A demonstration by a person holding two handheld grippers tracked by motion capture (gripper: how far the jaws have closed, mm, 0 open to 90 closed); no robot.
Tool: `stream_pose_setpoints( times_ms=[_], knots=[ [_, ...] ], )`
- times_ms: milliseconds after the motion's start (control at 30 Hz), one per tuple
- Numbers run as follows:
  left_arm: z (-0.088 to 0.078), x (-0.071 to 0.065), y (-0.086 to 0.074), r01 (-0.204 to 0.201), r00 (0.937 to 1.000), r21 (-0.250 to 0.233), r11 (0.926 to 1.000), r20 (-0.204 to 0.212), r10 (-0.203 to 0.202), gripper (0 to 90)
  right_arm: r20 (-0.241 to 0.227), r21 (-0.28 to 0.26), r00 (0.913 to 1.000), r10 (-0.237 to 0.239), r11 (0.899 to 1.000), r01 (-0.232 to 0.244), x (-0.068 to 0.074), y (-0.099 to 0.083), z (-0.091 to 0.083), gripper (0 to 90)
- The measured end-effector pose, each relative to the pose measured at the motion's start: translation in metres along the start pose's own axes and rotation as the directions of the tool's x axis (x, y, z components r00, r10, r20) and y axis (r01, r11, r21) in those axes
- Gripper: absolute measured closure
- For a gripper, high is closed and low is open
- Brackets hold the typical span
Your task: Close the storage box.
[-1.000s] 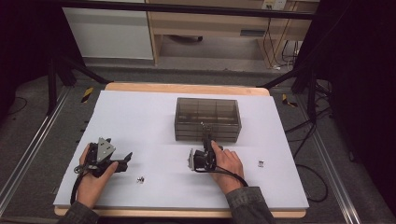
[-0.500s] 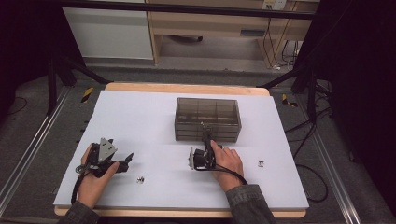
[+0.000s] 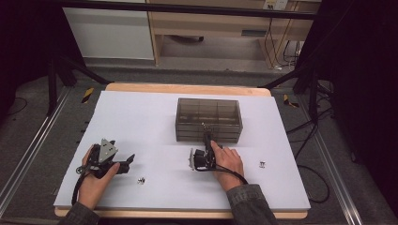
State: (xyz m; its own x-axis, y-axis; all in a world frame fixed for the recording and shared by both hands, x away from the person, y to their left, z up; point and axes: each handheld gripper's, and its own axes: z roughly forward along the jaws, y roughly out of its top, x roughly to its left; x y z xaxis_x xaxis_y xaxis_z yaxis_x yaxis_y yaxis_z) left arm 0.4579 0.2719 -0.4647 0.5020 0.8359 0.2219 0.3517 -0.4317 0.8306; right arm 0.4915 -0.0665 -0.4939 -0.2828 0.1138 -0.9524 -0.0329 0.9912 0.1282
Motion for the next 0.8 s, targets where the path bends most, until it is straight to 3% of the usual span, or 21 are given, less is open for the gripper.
stream_pose_setpoints(
  times_ms=[800],
  knots=[
    [0.0023, -0.0024, -0.0003, 0.001, 0.9998, 0.010, 1.0000, 0.020, -0.001, 11.0, 0.021, -0.003, 0.9994, -0.028, 1.000, 0.028, 0.0009, 0.0001, -0.0010, 81.0]
  ],
)
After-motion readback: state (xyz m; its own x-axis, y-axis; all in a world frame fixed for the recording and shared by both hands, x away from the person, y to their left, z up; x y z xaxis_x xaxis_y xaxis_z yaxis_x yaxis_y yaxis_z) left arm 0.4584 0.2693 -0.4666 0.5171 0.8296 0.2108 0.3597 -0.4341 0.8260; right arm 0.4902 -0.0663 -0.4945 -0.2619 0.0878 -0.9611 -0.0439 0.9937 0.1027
